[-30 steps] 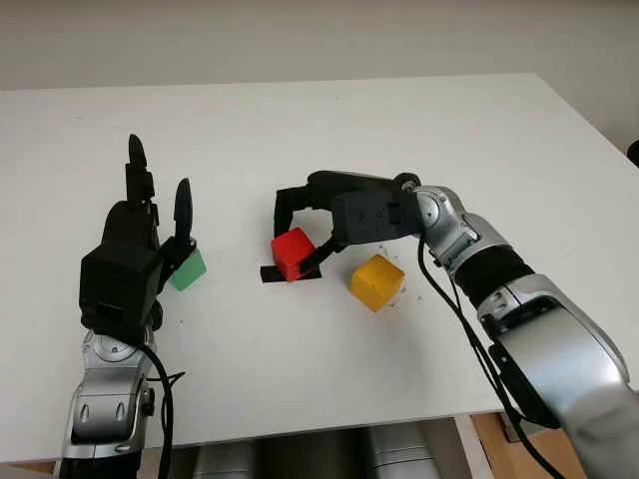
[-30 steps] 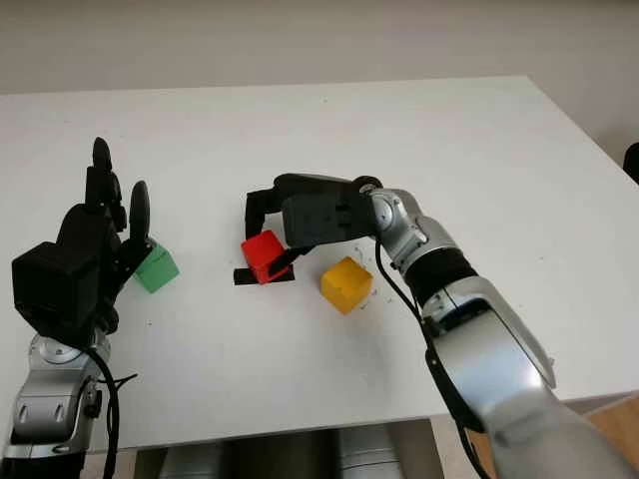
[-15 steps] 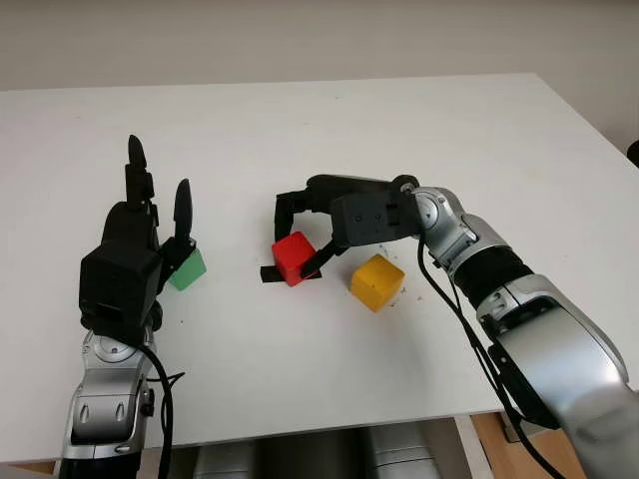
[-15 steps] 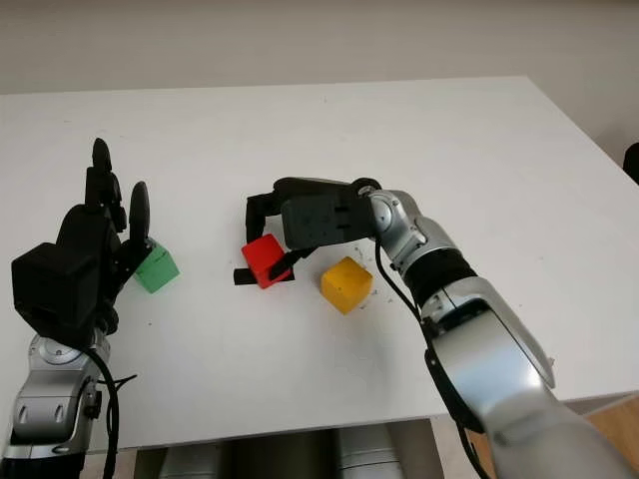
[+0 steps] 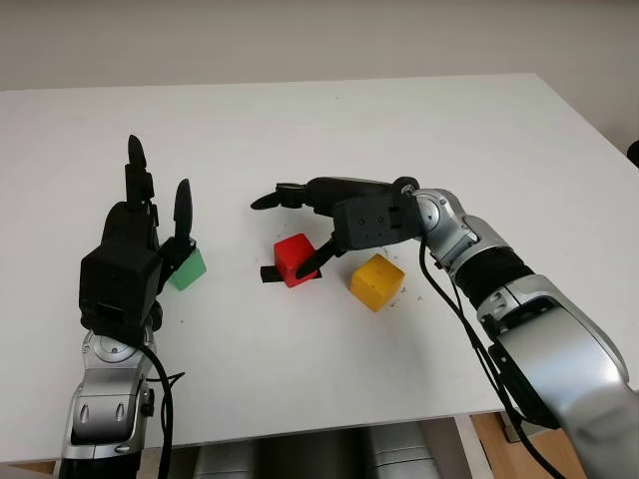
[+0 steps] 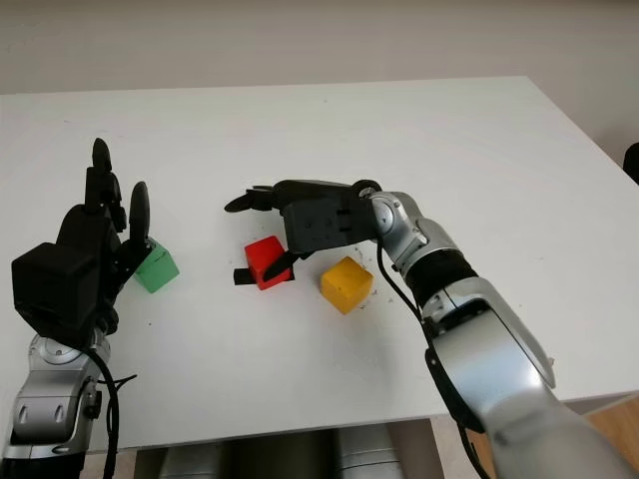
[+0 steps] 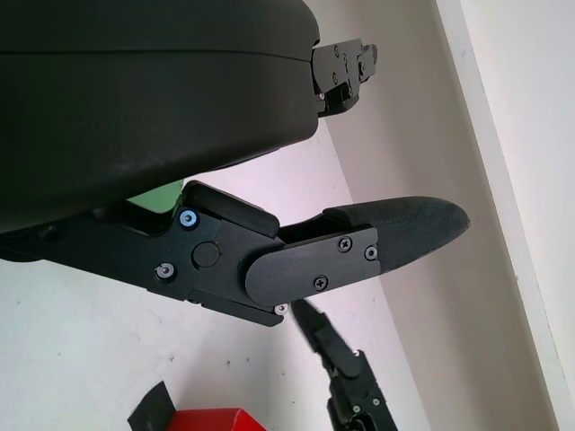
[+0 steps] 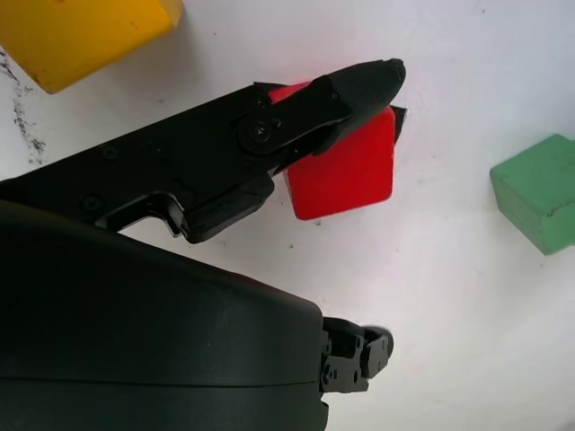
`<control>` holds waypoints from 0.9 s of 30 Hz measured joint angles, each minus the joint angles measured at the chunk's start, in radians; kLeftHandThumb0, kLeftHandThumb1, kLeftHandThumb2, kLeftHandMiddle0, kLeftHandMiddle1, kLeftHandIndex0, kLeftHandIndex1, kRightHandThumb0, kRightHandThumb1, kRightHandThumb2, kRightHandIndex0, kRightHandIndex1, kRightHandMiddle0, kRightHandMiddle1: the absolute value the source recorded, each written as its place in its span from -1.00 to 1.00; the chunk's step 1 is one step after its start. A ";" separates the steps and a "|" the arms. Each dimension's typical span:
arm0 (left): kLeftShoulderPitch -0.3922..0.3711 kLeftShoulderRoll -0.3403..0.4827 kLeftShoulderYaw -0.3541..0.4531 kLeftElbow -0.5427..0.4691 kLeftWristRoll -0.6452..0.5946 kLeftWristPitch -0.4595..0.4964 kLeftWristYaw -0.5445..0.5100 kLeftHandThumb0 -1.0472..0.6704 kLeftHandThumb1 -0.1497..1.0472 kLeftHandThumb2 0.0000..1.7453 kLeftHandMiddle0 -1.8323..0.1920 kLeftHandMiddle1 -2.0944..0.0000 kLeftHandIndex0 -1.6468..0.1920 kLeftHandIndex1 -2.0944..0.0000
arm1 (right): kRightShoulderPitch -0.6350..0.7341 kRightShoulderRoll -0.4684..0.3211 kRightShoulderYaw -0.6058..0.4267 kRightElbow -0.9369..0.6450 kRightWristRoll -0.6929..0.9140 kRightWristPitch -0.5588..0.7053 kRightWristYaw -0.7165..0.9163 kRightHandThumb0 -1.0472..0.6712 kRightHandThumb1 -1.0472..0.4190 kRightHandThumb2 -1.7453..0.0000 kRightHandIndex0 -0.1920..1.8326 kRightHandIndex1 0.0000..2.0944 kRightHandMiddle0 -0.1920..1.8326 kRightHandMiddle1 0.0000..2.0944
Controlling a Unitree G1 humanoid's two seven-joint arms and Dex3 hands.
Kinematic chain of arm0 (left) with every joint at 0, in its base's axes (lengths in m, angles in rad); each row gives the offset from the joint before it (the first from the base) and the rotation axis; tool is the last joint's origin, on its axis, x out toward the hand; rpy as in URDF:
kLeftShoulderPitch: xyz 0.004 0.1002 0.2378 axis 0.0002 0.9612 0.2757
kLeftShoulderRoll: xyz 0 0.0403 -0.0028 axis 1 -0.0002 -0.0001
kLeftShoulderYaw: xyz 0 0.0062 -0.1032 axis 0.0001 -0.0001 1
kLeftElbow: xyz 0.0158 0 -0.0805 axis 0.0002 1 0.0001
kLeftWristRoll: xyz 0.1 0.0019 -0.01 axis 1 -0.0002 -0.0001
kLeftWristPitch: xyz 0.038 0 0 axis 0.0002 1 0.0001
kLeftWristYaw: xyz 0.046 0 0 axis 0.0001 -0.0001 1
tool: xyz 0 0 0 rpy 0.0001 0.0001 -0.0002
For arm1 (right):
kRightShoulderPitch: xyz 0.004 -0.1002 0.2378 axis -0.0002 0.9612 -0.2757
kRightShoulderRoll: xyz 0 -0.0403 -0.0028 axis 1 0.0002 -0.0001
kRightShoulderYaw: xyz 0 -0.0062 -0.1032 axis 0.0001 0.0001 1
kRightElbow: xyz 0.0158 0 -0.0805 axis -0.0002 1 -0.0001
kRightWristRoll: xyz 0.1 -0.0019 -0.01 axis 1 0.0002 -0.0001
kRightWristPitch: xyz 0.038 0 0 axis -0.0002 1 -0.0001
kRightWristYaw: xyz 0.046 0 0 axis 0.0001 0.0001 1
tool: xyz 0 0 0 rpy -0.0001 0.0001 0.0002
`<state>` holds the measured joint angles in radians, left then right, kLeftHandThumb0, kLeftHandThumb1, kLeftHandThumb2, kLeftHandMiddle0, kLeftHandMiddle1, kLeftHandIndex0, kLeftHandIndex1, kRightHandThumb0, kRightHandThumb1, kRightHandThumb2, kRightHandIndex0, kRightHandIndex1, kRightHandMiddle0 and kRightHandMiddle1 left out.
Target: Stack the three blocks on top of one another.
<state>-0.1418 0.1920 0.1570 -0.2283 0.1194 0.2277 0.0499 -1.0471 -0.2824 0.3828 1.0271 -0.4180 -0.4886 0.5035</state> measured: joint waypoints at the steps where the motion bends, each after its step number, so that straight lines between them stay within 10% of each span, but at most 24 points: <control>1: 0.000 0.000 0.000 0.000 0.000 0.000 0.000 -0.67 1.00 -0.24 1.00 1.00 1.00 1.00 | 0.001 -0.004 -0.009 -0.010 0.015 -0.001 0.010 -0.78 -0.85 0.94 -1.00 -1.00 -1.00 -0.98; 8: 0.001 0.000 0.000 -0.001 0.001 -0.002 0.000 -0.66 1.00 -0.23 1.00 1.00 1.00 1.00 | 0.052 -0.051 -0.200 -0.265 0.212 0.068 -0.023 -0.52 -0.79 0.95 -0.64 -0.82 -0.63 -0.80; 12: 0.001 0.000 0.000 -0.003 0.002 -0.001 0.001 -0.67 1.00 -0.23 1.00 1.00 1.00 1.00 | 0.084 -0.133 -0.272 -0.411 0.250 0.111 -0.025 -0.49 -0.76 0.94 -0.63 -0.49 -0.73 -0.31; 27: 0.000 0.000 -0.003 -0.003 0.003 -0.002 -0.009 -0.67 1.00 -0.22 1.00 1.00 1.00 0.99 | 0.299 -0.556 -0.333 -0.670 0.223 -0.028 0.171 -0.40 -0.75 0.94 -0.41 -0.91 -0.32 -0.84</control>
<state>-0.1419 0.1925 0.1539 -0.2311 0.1224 0.2254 0.0414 -0.7476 -0.8384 0.0496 0.3567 -0.1952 -0.5162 0.6747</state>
